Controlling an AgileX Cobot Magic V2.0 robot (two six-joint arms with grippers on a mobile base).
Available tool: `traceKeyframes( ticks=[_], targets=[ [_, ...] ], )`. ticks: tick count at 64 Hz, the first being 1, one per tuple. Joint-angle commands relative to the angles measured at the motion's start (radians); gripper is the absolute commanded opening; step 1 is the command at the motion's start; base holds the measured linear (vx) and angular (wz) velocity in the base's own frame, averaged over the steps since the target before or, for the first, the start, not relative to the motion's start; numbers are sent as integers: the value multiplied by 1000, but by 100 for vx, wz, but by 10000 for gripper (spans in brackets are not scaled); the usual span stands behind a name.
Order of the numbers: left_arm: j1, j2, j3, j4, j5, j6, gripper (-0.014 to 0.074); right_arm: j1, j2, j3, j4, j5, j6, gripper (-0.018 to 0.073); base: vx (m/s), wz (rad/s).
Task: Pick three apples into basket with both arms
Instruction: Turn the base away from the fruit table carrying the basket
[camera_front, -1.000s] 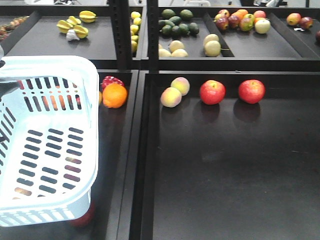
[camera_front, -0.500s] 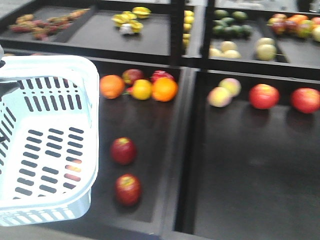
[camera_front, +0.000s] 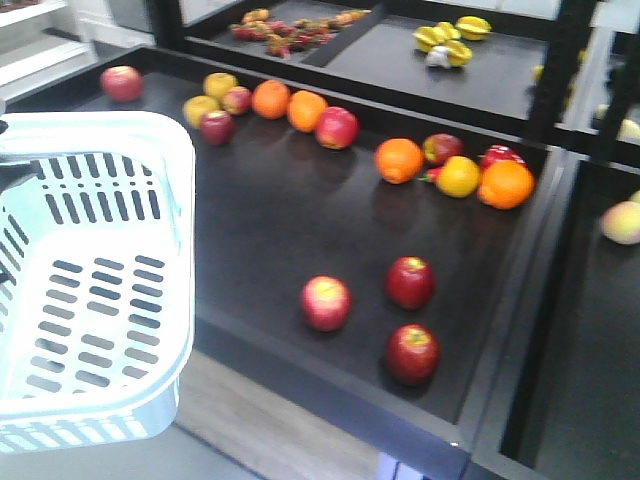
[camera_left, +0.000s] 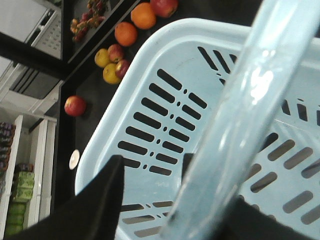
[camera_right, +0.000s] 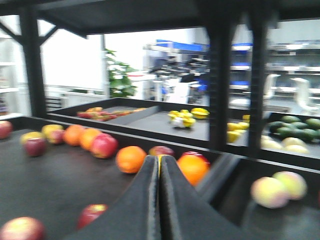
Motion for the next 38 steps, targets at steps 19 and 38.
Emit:
traceKeyframes(
  ticks=[19, 38],
  targets=[
    [-1, -18, -34, 19, -83, -14, -7, -1, -12, 14, -6, -71, -4, -9, -11, 52],
    [-1, -18, -34, 19, -83, -14, -7, -1, -12, 14, -6, -71, -4, -9, -9, 47]
  ],
)
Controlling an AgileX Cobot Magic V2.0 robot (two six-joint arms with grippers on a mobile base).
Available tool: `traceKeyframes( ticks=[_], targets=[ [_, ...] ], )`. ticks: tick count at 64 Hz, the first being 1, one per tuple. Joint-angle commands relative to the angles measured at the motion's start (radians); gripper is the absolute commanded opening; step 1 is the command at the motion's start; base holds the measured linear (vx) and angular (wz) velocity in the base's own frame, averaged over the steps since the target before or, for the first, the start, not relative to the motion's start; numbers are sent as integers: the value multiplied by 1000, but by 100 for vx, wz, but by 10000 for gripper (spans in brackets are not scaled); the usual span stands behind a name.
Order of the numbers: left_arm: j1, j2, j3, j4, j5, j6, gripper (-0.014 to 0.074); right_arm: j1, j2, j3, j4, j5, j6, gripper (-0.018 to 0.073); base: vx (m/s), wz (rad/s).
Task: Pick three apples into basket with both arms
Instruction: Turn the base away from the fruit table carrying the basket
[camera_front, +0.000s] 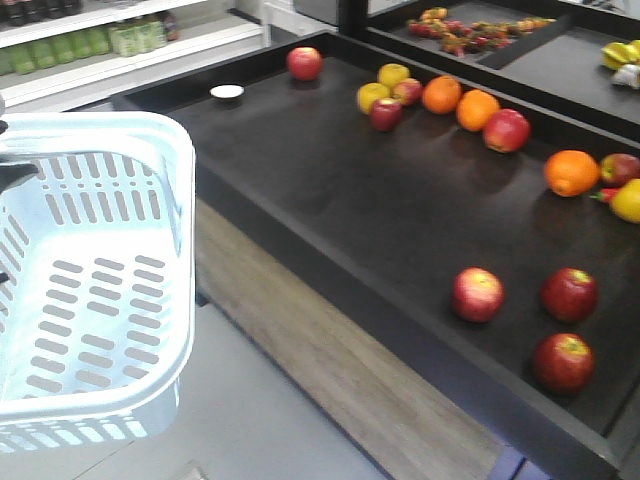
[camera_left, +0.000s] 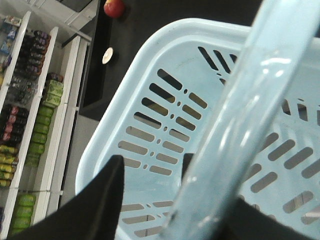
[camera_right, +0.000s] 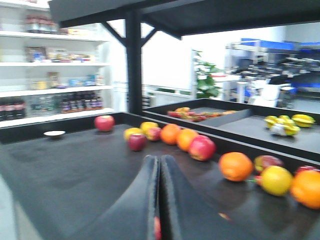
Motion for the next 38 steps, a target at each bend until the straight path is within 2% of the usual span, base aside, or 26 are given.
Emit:
traceKeyframes(
  ticks=[1, 38],
  targets=[
    [-1, -18, -34, 19, -84, -13, -7, -1, -12, 14, -6, -71, -4, -9, -9, 46],
    [-1, -18, -34, 19, -84, -13, -7, -1, -12, 14, -6, -71, -4, -9, -5, 51]
  ],
)
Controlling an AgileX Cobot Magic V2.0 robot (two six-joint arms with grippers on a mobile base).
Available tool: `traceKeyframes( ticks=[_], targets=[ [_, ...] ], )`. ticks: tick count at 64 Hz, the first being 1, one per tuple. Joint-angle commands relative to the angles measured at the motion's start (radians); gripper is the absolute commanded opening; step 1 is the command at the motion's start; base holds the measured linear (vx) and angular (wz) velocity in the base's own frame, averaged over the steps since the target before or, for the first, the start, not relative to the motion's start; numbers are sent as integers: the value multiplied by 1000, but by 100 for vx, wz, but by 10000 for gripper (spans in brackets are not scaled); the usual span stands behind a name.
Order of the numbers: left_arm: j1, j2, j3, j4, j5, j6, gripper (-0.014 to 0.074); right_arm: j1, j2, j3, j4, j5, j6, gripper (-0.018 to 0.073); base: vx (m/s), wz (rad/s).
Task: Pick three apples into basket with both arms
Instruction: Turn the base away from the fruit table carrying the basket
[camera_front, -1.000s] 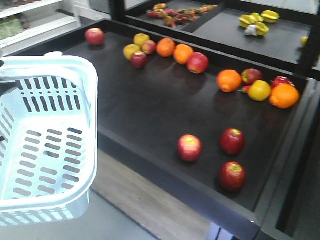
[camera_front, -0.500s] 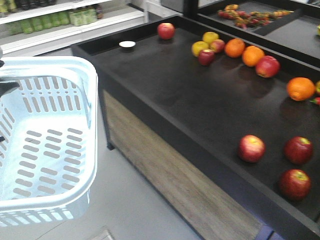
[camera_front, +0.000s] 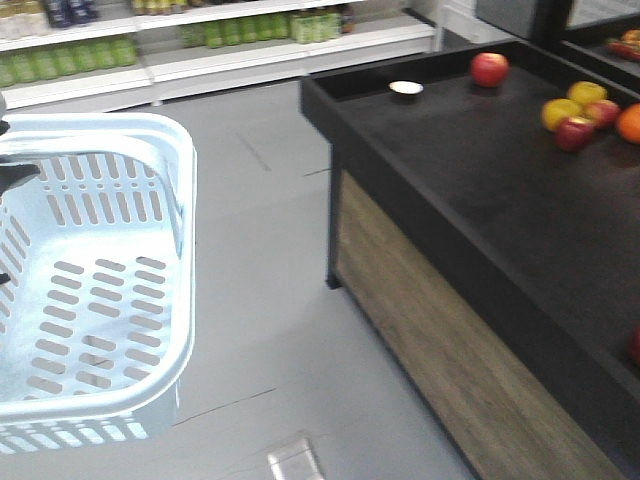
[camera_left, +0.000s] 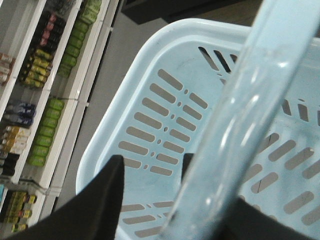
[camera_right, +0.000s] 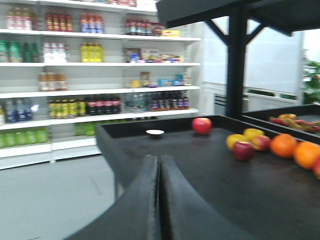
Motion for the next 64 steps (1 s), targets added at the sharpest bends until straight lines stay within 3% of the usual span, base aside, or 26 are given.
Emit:
traceKeyframes(
  ticks=[1, 32, 64],
  targets=[
    [-1, -18, -34, 19, -84, -14, -7, -1, -12, 14, -6, -71, -4, -9, 1, 57],
    [-1, -18, -34, 19, -84, -14, -7, -1, -12, 14, -6, -71, -4, -9, 4, 50],
    [-1, -18, -34, 19, -84, -14, -7, -1, -12, 14, -6, -71, -4, -9, 3, 14]
  ],
)
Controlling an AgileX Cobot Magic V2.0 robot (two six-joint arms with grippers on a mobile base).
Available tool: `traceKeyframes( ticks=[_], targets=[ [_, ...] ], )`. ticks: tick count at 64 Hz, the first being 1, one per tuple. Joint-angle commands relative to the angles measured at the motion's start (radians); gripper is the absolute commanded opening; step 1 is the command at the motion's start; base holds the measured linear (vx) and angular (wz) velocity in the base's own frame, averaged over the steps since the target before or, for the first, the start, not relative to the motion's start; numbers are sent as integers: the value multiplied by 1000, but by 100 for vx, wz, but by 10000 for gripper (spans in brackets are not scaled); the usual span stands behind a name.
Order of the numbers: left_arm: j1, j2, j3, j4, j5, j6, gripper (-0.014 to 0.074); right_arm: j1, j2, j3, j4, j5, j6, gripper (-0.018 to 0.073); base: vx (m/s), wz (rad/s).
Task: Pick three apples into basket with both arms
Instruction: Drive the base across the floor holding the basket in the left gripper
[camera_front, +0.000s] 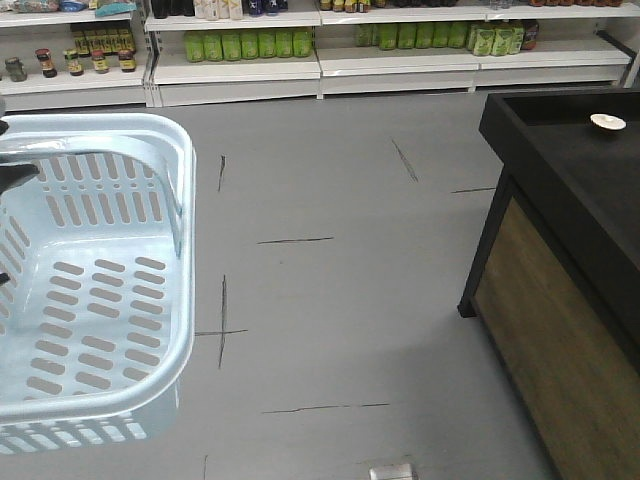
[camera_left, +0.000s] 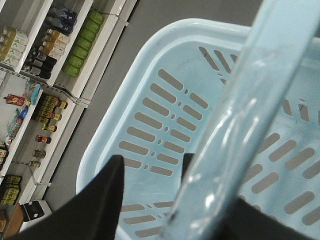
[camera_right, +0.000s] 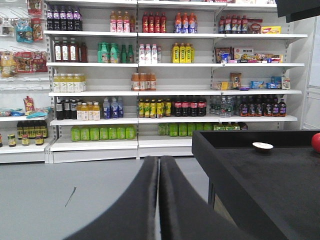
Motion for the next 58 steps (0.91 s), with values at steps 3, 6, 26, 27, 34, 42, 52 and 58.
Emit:
traceKeyframes(
  ticks=[3, 6, 26, 27, 34, 42, 52, 58],
  targets=[
    [-1, -18, -34, 19, -85, -12, -7, -1, -12, 14, -6, -71, -4, -9, 1, 4],
    [-1, -18, -34, 19, -85, -12, -7, -1, -12, 14, -6, -71, -4, -9, 1, 4],
    [-1, -18, -34, 19, -85, -12, -7, -1, -12, 14, -6, -71, -4, -9, 1, 6],
    [-1, -18, -34, 19, -85, -12, -7, -1, -12, 14, -6, -71, -4, -9, 1, 3],
    [-1, -18, -34, 19, -85, -12, -7, -1, -12, 14, -6, -71, -4, -9, 1, -1],
    [-1, -18, -34, 19, -85, -12, -7, -1, -12, 14, -6, -71, -4, -9, 1, -3],
    [-1, -18, -34, 19, -85, -12, -7, -1, -12, 14, -6, -71, -4, -9, 0, 0],
    [-1, -18, -34, 19, -85, -12, -7, -1, -12, 14, -6, -71, -4, -9, 0, 0]
  ],
)
